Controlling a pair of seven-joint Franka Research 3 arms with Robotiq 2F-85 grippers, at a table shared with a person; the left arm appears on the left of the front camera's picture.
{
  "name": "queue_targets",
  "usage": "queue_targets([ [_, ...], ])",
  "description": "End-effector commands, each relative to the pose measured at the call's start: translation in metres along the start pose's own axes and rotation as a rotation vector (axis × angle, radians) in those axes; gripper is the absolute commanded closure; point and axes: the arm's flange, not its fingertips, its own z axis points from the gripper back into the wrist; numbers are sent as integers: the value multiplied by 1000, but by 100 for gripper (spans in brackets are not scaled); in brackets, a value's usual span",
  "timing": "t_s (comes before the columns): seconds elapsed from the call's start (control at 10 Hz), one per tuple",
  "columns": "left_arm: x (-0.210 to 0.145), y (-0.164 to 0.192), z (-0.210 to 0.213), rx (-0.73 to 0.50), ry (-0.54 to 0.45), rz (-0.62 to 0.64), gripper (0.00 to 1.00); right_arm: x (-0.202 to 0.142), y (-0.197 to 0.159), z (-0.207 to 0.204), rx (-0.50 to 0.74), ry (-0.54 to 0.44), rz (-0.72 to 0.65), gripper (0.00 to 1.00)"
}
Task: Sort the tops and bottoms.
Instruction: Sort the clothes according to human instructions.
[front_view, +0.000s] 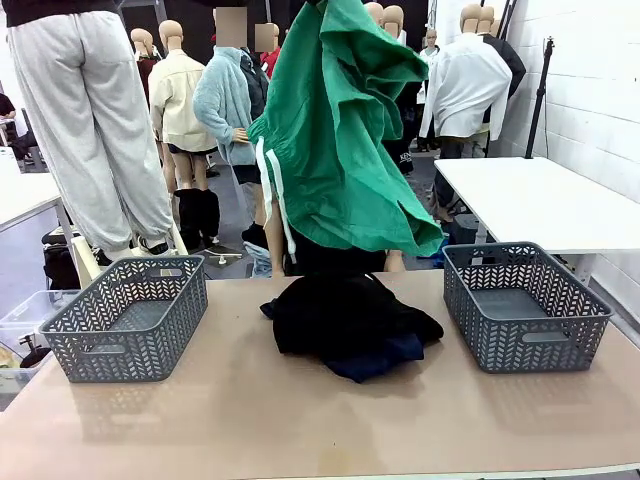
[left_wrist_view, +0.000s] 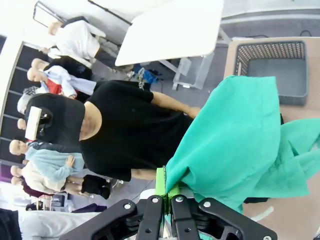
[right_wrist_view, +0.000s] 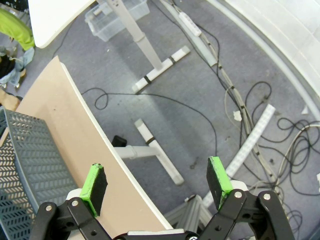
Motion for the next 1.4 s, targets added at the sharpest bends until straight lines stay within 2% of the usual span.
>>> queue_targets([
  [0.0,0,1,0,-1,-3,-1,100,-3,0,2,-8,-6,18,0],
  [1.3,0,1,0,-1,-3,-1,100,-3,0,2,-8,-6,18,0],
])
